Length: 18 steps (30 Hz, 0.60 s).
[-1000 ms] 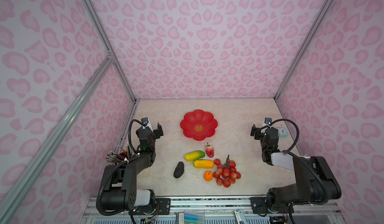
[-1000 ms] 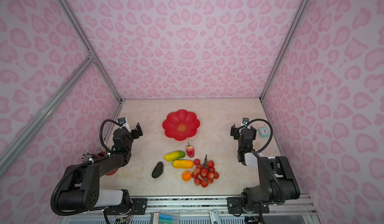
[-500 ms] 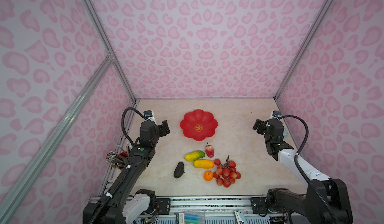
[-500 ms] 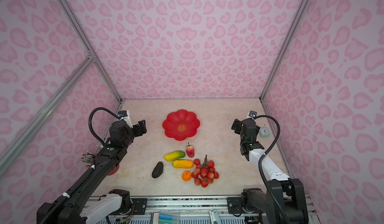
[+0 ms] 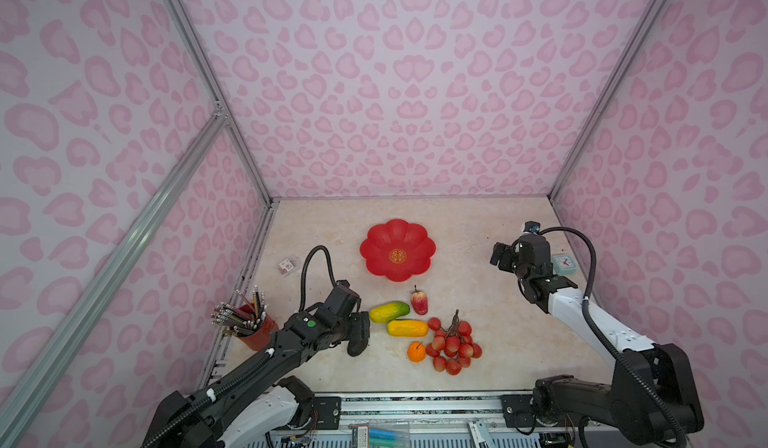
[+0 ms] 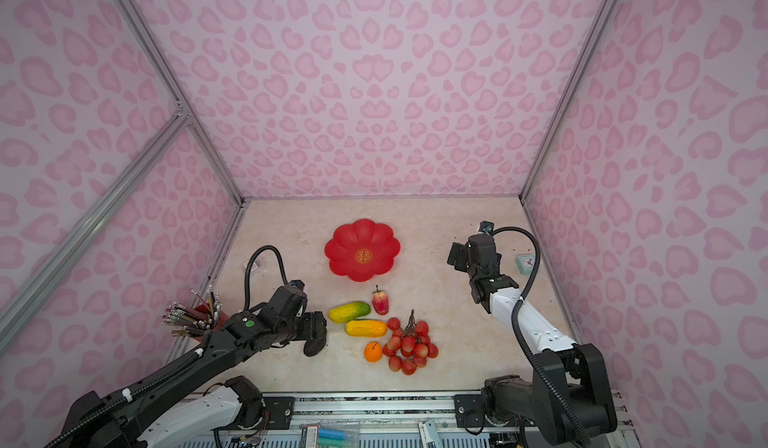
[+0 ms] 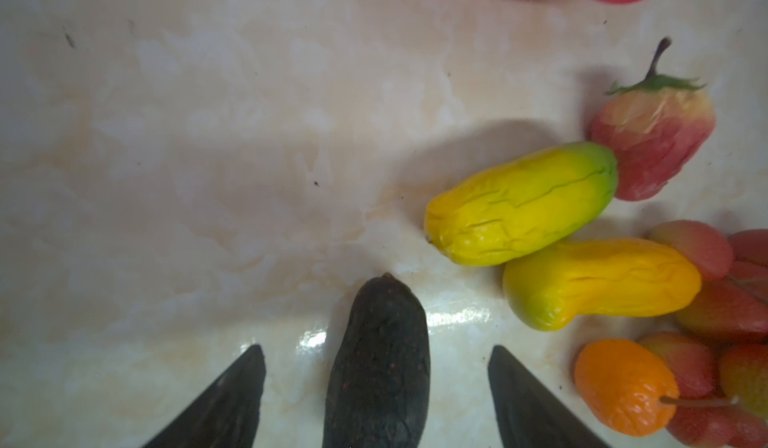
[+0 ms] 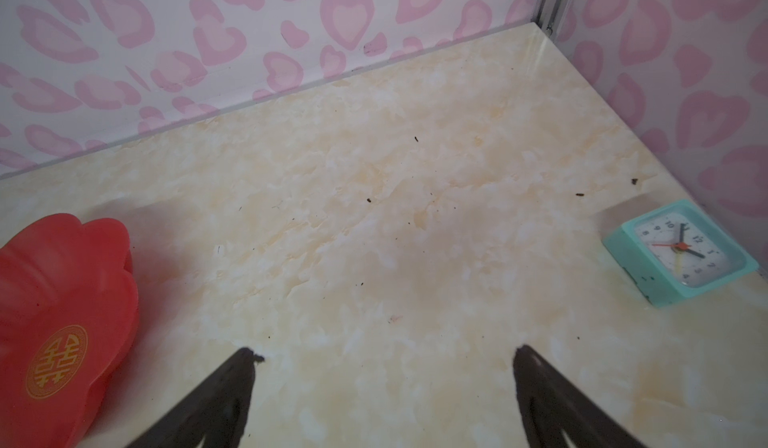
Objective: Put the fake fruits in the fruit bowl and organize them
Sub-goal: 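Grasp the dark avocado with the left gripper while the right arm reaches forward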
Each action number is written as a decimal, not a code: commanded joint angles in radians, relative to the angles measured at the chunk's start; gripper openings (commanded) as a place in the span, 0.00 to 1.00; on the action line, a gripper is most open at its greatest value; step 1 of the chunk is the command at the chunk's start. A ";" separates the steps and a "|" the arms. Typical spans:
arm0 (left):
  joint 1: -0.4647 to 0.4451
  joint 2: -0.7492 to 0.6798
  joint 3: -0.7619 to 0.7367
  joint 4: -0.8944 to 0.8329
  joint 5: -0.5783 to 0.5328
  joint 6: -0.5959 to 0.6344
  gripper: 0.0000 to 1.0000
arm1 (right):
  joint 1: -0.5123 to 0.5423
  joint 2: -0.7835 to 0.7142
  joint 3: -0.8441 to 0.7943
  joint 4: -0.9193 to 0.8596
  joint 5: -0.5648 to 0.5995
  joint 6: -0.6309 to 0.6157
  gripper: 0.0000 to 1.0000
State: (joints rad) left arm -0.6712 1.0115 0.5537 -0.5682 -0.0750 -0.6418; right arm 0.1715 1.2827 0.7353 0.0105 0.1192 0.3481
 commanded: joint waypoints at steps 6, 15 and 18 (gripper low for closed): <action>-0.054 0.155 0.009 0.003 -0.025 -0.056 0.68 | 0.006 0.009 0.014 0.001 -0.040 0.017 0.96; -0.053 0.050 0.034 -0.011 -0.039 -0.028 0.44 | 0.008 -0.017 0.023 -0.014 -0.056 0.017 0.95; -0.025 0.014 0.146 -0.031 -0.065 0.044 0.44 | 0.025 -0.014 0.043 -0.033 -0.076 0.006 0.93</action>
State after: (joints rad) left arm -0.7147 1.0454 0.6357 -0.5945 -0.0963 -0.6571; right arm 0.1837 1.2655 0.7643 -0.0090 0.0700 0.3630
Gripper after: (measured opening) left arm 0.462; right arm 0.937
